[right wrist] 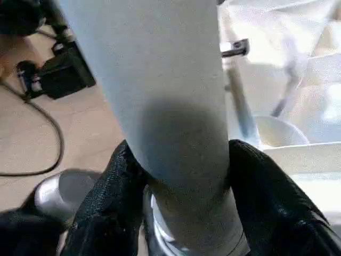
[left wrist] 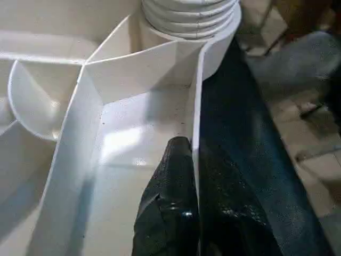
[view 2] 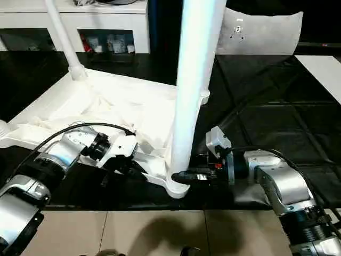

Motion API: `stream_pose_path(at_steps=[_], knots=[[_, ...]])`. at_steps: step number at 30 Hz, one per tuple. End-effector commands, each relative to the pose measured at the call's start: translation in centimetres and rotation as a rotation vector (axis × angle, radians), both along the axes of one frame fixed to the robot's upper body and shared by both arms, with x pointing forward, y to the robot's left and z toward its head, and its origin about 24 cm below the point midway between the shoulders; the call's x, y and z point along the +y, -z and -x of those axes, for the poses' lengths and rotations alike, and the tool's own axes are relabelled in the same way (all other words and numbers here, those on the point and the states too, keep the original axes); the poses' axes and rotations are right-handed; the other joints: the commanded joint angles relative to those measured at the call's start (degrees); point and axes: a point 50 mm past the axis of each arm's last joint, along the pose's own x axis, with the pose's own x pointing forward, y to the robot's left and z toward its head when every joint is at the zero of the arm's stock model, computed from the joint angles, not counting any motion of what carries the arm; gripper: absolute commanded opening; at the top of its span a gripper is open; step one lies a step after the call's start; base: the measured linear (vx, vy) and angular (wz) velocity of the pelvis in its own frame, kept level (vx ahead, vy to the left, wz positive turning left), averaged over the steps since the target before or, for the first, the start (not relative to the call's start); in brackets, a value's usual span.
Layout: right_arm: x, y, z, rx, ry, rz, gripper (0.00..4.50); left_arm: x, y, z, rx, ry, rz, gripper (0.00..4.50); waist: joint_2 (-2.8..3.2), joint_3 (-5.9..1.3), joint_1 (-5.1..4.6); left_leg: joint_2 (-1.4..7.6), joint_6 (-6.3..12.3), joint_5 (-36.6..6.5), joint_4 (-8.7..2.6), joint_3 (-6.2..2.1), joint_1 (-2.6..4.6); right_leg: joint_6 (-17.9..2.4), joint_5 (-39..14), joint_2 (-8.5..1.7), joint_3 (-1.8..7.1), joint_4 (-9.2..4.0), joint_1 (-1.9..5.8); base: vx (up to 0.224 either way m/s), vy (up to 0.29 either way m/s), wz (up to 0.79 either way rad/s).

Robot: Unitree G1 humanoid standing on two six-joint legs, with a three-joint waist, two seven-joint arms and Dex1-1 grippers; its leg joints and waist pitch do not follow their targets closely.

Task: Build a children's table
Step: Rotate leg to tighten

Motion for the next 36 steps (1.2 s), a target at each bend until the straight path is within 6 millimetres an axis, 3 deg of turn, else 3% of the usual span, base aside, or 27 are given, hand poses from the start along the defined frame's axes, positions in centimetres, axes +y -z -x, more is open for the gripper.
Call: stream_pose_path(at_steps=[1, 2, 3, 6, 8, 9, 11, 13, 14, 16, 17, 20, 28, 29, 36], knots=[[0.8, 0.3, -0.6, -0.034, 0.08, 0.011, 2.04, -0.4, -1.0, -0.5, -0.017, -0.067, 0.08, 0.0, -0.21, -5.18, 0.55, 0.11, 3.44, -5.9, -3.56, 0.64, -1.14, -7.55, -22.05, -3.19, 2.24, -4.02, 4.81, 0.0, 0.0, 0.0], [1.0, 0.6, -1.0, -0.05, 0.14, 0.025, 2.01, -0.4, -1.0, -0.6, -0.019, -0.102, 0.087, 0.0, -0.42, -5.18, 0.17, -0.19, 3.23, -5.93, -3.48, 0.67, -1.34, -6.26, -23.68, -3.1, 2.09, -4.3, 4.91, 0.0, 0.0, 0.0], [1.3, 1.0, -2.0, -0.075, 0.266, 0.043, 2.01, -0.5, -1.1, -0.6, -0.015, -0.166, 0.112, 0.0, -0.32, -5.15, -0.16, -0.02, 2.49, -6.03, -3.57, 0.62, -1.22, -5.78, -24.64, -3.21, 2.09, -4.33, 4.64, 0.0, 0.0, 0.0], [2.2, 1.2, -3.2, -0.087, 0.433, 0.035, 1.98, -1.4, -1.4, -0.7, -0.014, -0.277, 0.17, 0.0, -0.23, -5.03, -1.57, -0.4, 1.32, -6.78, -3.48, 0.51, -1.32, -4.45, -27.82, -3.09, 1.49, -4.78, 4.67, 0.0, 0.0, 0.0], [2.7, 1.3, -3.4, -0.083, 0.477, 0.03, 1.95, -1.9, -1.5, -0.7, -0.021, -0.322, 0.187, 0.0, -0.33, -4.91, -2.46, -0.77, 2.54, -7.1, -3.3, 0.68, -1.13, -3.53, -29.23, -2.74, 1.33, -5.49, 4.43, 0.0, 0.0, 0.0], [3.1, 1.3, -3.7, -0.083, 0.519, 0.029, 1.95, -2.3, -1.5, -0.7, -0.029, -0.351, 0.194, 0.0, -0.18, -4.87, -2.53, -0.5, 2.96, -6.94, -3.37, 0.74, -0.92, -4.2, -28.38, -2.68, 1.51, -5.42, 4.08, 0.0, 0.0, 0.0], [3.9, 1.5, -4.3, -0.078, 0.614, 0.027, 1.94, -3.1, -1.4, -0.8, -0.055, -0.41, 0.199, 0.0, -0.31, -4.9, -2.61, -0.64, 3.33, -6.67, -3.38, 0.72, -1.16, -4.07, -28.09, -2.63, 1.4, -5.34, 4.23, 0.0, 0.0, 0.0], [4.3, 1.6, -4.7, -0.075, 0.678, 0.029, 1.93, -3.6, -1.4, -1.0, -0.077, -0.443, 0.201, 0.0, -0.06, -4.93, -2.69, -0.73, 3.36, -6.53, -3.36, 0.7, -1.16, -3.75, -28.43, -2.63, 1.37, -5.32, 4.1, 0.0, 0.0, 0.0], [5.1, 1.8, -5.4, -0.07, 0.791, 0.026, 1.93, -4.7, -1.3, -1.2, -0.114, -0.504, 0.212, 0.0, 0.23, -4.9, -2.76, -0.55, 3.07, -6.68, -3.43, 0.61, -1.03, -3.7, -28.38, -2.67, 1.39, -5.3, 3.96, 0.0, 0.0, 0.0], [6.2, 1.9, -6.0, -0.085, 0.887, 0.032, 1.93, -5.8, -1.1, -1.2, -0.146, -0.55, 0.213, 0.0, 0.23, -5.05, -3.11, -0.56, 2.31, -6.52, -3.43, 0.5, -1.21, -3.79, -27.6, -2.74, 1.29, -5.16, 4.08, 0.0, 0.0, 0.0], [6.4, 1.9, -6.0, -0.103, 0.879, 0.024, 1.93, -5.9, -1.0, -1.1, -0.163, -0.56, 0.2, 0.0, 0.23, -5.01, -3.2, -0.54, 2.37, -6.69, -3.53, 0.47, -1.25, -3.72, -27.28, -2.8, 1.32, -5.23, 4.13, 0.0, 0.0, 0.0], [6.4, 1.7, -5.8, -0.125, 0.875, 0.01, 2.63, -5.8, -1.0, -1.2, -0.184, -0.569, 0.184, 0.0, 0.32, -5.1, -2.95, -0.53, 4.1, -5.95, -3.59, 0.53, -1.24, -4.41, -24.07, -2.74, 1.75, -4.91, 4.21, 0.0, 0.0, 0.0], [4.5, 1.5, -4.9, -0.17, 0.863, -0.047, 3.14, -4.7, -1.2, -1.7, -0.248, -0.56, 0.151, 0.0, 0.52, -4.99, -2.53, -0.35, 4.97, -6.05, -3.75, 0.5, -1.3, -5.57, -21.91, -2.78, 1.91, -4.65, 4.38, 0.0, 0.0, 0.0], [2.9, 1.2, -4.3, -0.193, 0.812, -0.071, 3.21, -4.0, -1.1, -1.6, -0.241, -0.517, 0.135, 0.0, 0.57, -4.92, -2.4, -0.42, 5.11, -6.73, -3.74, 0.53, -1.2, -5.33, -22.84, -2.84, 1.88, -4.89, 4.39, 0.0, 0.0, 0.0], [-0.7, 0.0, -2.6, -0.216, 0.578, -0.06, 3.84, -2.6, -0.6, -0.3, -0.188, -0.305, 0.111, 0.0, 0.31, -4.82, -1.54, -0.29, 6.51, -7.23, -3.74, 0.55, -1.33, -4.98, -23.38, -2.82, 1.95, -4.94, 4.5, 0.0, 0.0, 0.0]])
